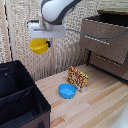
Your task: Kindly move your gripper toward the top drawer's handle. With caution, hold the handle robustly using your gripper and pull open the top drawer. Let the handle go. Relocate your gripper to the bowl placed in the background. Gently hold the bowl using your gripper. Bring the gripper and the bowl to the ajar drawer. Softly release the bowl into it.
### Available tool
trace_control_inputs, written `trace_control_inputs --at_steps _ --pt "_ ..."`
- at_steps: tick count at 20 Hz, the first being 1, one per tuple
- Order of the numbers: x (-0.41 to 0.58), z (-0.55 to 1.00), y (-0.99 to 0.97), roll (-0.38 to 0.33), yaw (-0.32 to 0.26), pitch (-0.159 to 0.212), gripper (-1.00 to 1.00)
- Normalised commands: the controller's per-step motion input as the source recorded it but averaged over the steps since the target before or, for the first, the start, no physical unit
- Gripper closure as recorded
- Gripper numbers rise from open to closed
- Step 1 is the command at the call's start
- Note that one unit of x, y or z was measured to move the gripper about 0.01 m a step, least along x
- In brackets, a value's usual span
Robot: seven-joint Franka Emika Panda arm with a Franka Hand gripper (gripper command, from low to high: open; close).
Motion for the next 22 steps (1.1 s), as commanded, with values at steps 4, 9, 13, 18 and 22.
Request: trace_control_inputs --at_steps 4,9,13,18,22 --pt "0.257 0.91 -0.18 -0.004 -0.279 0.099 1.0" --pt "0.289 0.89 -0.07 -0.018 -0.26 0.051 1.0" --pt "0.296 0.91 -0.09 -0.023 -0.257 0.053 1.0" --pt "0.257 0.97 -0.28 -0.003 -0.216 0.024 1.0" --pt "0.185 0.92 -0.74 0.087 -0.069 0.0 1.0"
